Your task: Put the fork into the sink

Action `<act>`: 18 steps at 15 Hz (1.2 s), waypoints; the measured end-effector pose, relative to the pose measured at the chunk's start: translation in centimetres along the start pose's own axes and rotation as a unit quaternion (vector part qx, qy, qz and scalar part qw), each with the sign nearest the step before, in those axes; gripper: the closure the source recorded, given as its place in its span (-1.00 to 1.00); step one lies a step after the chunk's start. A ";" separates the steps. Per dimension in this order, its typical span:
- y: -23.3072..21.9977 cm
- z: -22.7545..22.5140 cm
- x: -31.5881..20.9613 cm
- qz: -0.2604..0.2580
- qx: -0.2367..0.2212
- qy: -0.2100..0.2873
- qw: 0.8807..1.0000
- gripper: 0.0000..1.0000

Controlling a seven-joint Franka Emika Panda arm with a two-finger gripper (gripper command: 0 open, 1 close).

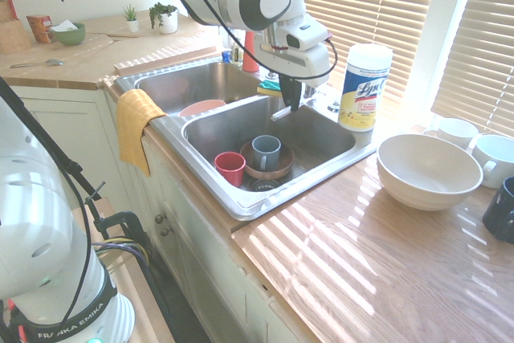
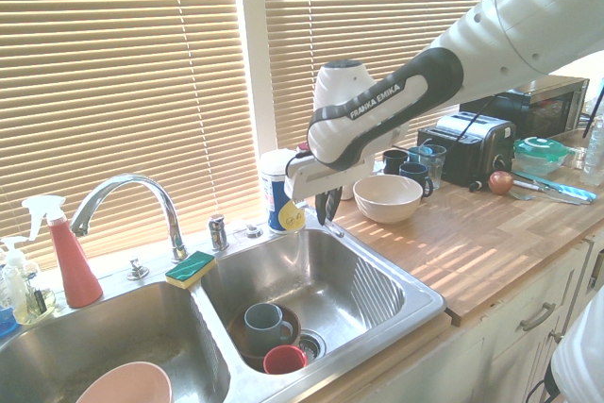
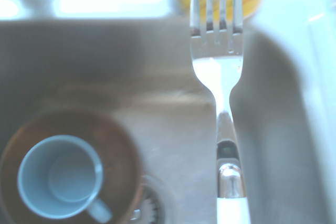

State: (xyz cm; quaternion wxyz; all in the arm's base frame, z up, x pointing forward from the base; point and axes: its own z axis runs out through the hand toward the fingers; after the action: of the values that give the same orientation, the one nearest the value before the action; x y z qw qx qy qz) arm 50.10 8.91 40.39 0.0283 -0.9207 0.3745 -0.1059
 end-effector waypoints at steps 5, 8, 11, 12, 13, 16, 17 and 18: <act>-1.1 10.3 -3.1 -0.020 -0.029 -0.018 0.999 1.00; -0.9 14.2 -4.6 -0.026 -0.048 -0.026 0.998 1.00; -0.1 17.1 -4.9 -0.022 -0.068 -0.036 0.997 1.00; 0.1 18.2 -5.0 -0.021 -0.075 -0.040 0.996 1.00; 0.2 19.1 -5.2 -0.023 -0.080 -0.044 0.996 1.00; -0.3 20.4 -6.1 -0.030 -0.088 -0.050 0.994 -1.00; -0.4 20.7 -6.3 -0.029 -0.091 -0.053 0.994 -1.00; -0.4 21.0 -6.4 -0.029 -0.093 -0.054 0.994 -1.00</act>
State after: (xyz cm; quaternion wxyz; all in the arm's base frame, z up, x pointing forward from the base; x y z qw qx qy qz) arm 50.45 13.09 18.81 -0.0403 -0.9342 0.3538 -0.0211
